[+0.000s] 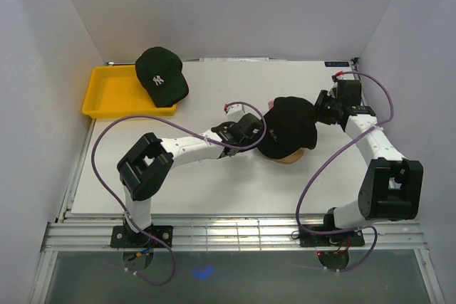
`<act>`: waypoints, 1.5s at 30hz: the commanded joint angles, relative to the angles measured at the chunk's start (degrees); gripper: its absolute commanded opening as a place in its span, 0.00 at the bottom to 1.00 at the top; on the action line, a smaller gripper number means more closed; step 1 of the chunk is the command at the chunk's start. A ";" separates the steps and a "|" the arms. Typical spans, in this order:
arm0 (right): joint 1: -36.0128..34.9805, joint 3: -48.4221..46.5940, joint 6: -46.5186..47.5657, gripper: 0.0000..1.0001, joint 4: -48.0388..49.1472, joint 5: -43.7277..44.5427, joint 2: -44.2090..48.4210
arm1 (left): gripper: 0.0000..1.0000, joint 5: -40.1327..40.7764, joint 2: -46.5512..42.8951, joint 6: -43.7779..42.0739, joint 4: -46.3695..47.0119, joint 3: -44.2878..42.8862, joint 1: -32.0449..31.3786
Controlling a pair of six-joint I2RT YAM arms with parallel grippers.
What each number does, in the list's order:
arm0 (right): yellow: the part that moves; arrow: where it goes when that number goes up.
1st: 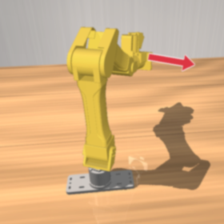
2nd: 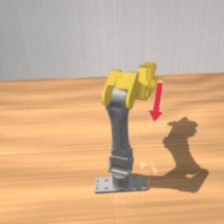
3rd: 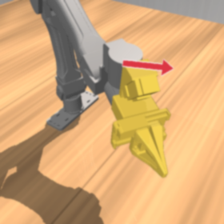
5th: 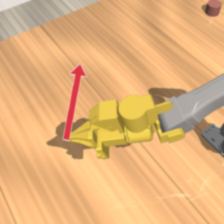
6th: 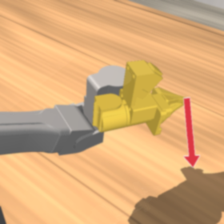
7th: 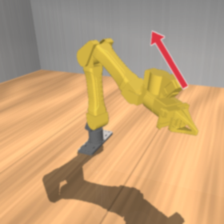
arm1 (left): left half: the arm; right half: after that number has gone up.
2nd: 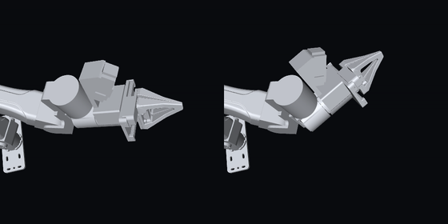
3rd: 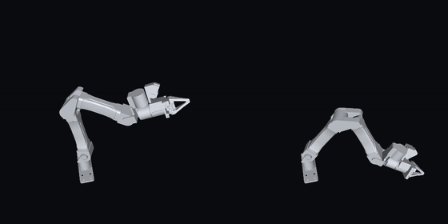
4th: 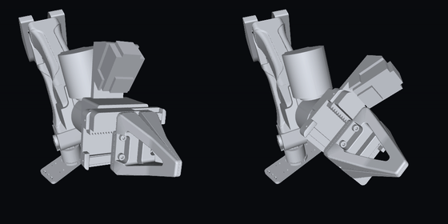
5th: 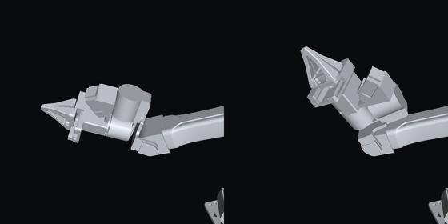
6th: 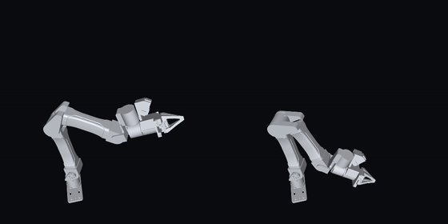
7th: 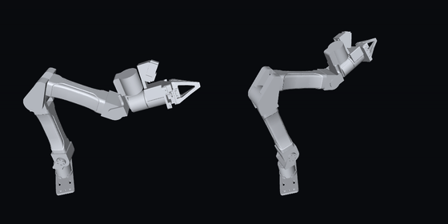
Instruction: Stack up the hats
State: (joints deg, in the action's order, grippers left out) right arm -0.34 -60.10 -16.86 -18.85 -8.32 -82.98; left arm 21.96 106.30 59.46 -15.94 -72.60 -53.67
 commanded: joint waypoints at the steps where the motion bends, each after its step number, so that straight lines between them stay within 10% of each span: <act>1: -0.28 2.52 0.60 0.32 -1.72 1.37 -1.92 | 0.49 -0.95 1.89 1.53 -2.69 -1.23 -0.38; 18: -0.36 -6.35 -0.54 0.60 -7.16 3.22 3.44 | 0.55 2.21 -8.37 -0.66 -12.26 -1.41 -0.38; 45: 2.01 -14.08 -3.53 0.67 -12.70 -3.37 10.73 | 0.61 4.32 -16.92 -7.43 -17.54 -8.17 -0.30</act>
State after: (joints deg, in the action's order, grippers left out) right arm 1.48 -71.16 -19.62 -30.92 -10.52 -74.85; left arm 25.06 90.00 53.80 -32.62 -77.93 -53.76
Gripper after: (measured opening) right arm 0.670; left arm 0.609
